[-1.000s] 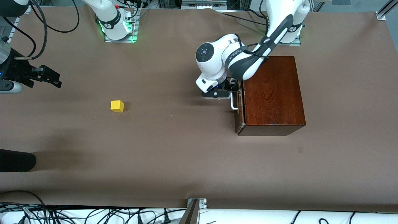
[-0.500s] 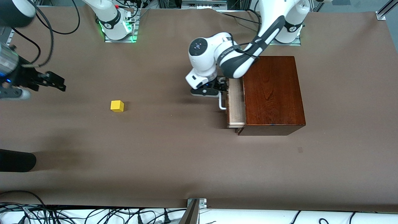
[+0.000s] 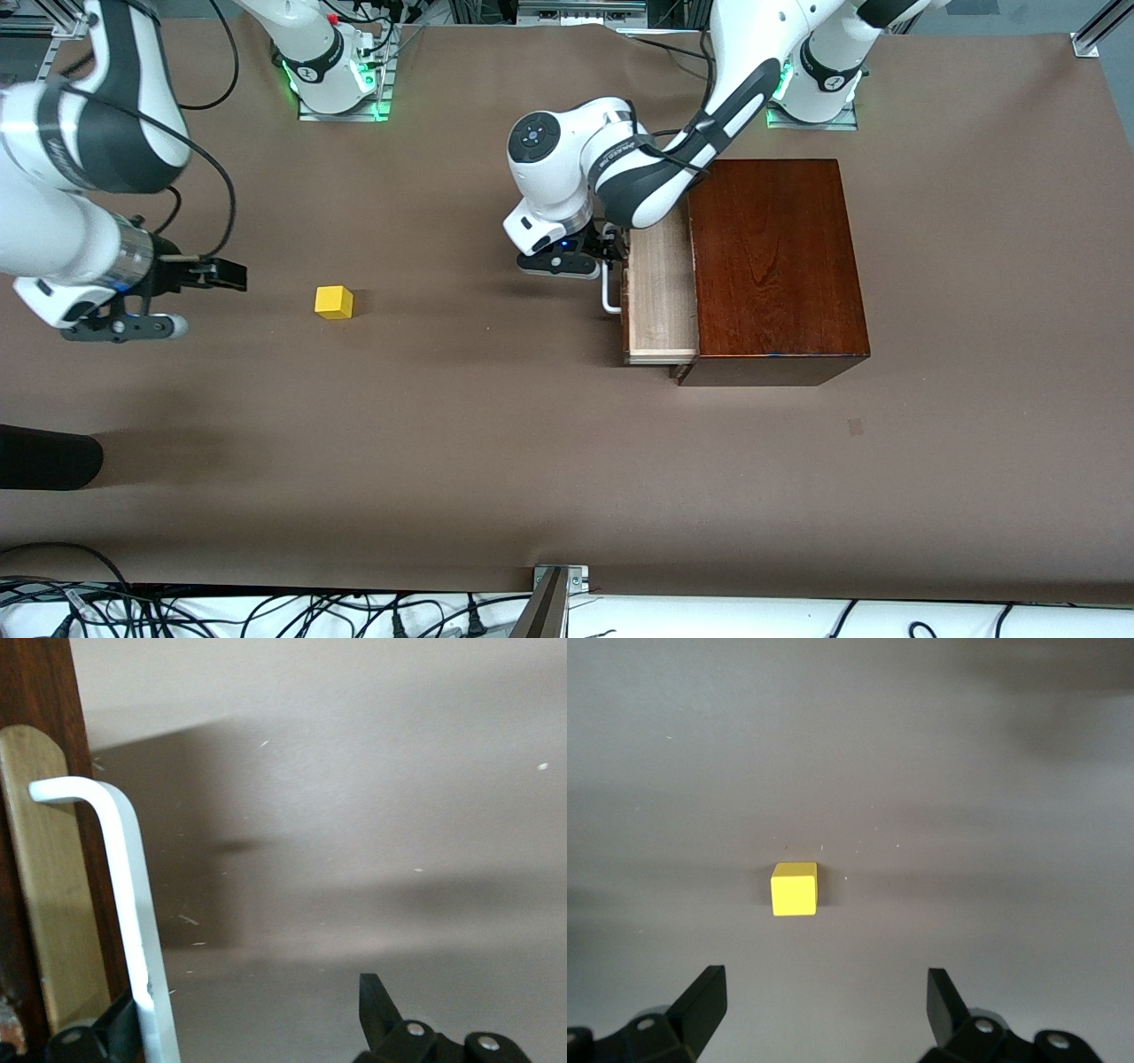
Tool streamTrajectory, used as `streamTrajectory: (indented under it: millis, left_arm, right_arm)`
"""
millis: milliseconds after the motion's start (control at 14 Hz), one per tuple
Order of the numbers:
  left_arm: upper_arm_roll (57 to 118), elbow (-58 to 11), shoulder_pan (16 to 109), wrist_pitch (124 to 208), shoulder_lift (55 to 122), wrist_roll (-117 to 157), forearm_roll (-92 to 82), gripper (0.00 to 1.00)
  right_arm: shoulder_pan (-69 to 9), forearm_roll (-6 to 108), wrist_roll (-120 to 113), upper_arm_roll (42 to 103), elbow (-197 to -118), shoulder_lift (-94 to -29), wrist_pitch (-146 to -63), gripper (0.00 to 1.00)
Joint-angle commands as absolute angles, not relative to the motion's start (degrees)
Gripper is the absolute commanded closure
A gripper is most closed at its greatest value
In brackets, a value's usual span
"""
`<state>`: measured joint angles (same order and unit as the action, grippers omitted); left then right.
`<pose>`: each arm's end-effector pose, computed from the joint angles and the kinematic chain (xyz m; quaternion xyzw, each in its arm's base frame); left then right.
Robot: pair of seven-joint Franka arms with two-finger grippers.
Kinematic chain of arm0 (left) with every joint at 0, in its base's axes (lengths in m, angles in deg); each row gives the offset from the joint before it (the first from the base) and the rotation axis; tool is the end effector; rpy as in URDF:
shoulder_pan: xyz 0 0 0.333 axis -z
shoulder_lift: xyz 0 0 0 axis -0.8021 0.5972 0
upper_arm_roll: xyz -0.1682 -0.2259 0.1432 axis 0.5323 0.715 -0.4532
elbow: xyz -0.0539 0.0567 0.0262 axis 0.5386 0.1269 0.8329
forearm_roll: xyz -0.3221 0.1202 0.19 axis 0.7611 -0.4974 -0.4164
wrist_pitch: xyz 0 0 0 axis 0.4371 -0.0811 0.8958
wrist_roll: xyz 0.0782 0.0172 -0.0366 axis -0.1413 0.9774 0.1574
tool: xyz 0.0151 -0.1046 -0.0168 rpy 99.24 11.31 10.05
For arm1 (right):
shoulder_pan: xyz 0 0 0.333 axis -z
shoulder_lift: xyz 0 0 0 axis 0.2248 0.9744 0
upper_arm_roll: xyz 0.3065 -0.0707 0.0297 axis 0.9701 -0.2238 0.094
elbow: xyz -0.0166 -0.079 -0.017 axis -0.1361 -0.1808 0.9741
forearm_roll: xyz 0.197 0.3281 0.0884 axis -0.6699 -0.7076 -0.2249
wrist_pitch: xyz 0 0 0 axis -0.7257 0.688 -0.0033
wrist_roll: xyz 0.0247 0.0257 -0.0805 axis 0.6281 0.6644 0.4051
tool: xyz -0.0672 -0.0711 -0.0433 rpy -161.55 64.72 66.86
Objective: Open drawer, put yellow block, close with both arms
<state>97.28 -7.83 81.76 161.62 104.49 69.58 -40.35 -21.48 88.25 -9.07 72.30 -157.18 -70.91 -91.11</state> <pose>0.4582 -0.5325 0.2781 -0.9949 0.0659 -0.0029 0.0764 0.6099 0.0334 0.4354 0.9962 0.0207 -0.0837 0.0134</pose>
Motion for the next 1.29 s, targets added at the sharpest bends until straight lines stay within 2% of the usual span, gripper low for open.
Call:
streamTrajectory:
  millis: [0,429,571,786,1071,1214]
  left_arm:
    - [98.1,-0.4,84.2,165.0,109.5,69.9,-40.1,0.0]
    - [98.5,-0.4,83.0,163.7,106.8,69.4,-39.1,0.0]
    - [98.7,-0.3,82.9,157.4,104.1,68.6,-37.4,0.0]
    - [99.3,-0.3,81.6,152.2,97.9,65.1,-32.2,0.0]
    - [99.4,-0.3,72.6,142.0,88.7,58.2,-27.2,0.0]
    - [99.5,-0.4,67.2,138.4,85.4,55.3,-27.0,0.0]
  right_arm:
    - [-21.5,87.8,-9.1,72.8,-165.9,-74.1,-97.3,0.0]
    - [-21.6,86.1,-10.5,74.4,-180.6,-73.9,-115.7,0.0]
    - [-21.6,86.1,-13.4,75.9,-183.8,-73.4,-120.6,0.0]
    - [-21.6,86.1,-13.5,76.7,-185.6,-71.9,-125.0,0.0]
    - [-21.6,86.1,-13.5,76.7,-188.8,-69.4,-130.8,0.0]
    - [-21.6,86.1,-13.5,76.7,-189.2,-67.9,-132.0,0.03]
